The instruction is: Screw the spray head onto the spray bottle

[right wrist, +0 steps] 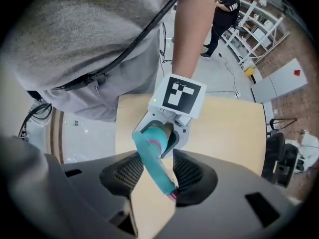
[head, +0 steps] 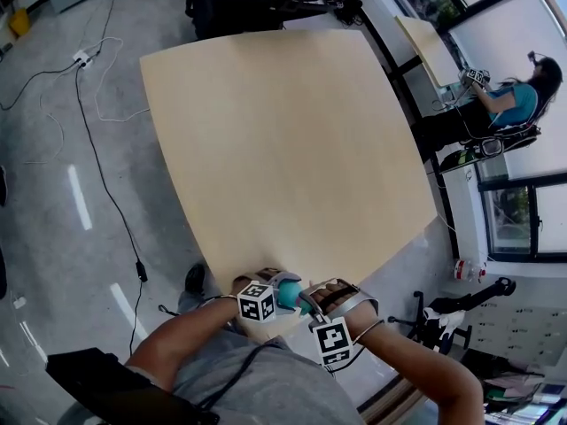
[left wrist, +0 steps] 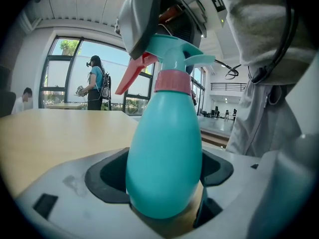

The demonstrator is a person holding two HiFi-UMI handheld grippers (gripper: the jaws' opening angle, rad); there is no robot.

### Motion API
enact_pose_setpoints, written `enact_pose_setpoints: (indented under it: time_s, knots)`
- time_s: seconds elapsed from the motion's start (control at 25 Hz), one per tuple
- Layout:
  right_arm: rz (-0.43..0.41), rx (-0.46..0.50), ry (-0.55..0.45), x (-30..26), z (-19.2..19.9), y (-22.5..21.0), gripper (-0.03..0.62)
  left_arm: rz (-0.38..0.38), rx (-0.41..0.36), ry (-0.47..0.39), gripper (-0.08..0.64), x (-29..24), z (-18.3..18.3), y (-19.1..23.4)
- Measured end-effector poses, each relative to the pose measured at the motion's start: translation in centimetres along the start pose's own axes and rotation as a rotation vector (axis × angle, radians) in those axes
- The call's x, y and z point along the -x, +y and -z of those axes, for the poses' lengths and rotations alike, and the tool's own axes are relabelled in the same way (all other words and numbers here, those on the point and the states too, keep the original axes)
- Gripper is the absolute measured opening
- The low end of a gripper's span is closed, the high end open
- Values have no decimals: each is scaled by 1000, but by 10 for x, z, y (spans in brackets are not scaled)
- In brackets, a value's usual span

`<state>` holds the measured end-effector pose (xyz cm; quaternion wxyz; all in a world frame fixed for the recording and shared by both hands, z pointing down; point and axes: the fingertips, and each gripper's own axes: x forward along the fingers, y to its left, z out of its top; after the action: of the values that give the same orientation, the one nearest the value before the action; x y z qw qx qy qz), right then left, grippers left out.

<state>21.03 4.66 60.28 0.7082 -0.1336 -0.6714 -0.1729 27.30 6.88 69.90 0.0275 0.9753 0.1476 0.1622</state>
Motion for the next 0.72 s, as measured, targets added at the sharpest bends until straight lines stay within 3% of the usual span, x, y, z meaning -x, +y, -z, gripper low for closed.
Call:
enact_pose_setpoints:
  time_s: [0.24,0.4,0.72]
  knots:
    - [-7,62,75,-5,-1,1,183,-38,9,4,385,1,4,1]
    - [30,90,122,0,1,-6,195,-24,-16,30,403,11,6,-3]
    - [145,-54,122,26,13,-14,222,-5,-74,96,419,50,12,3]
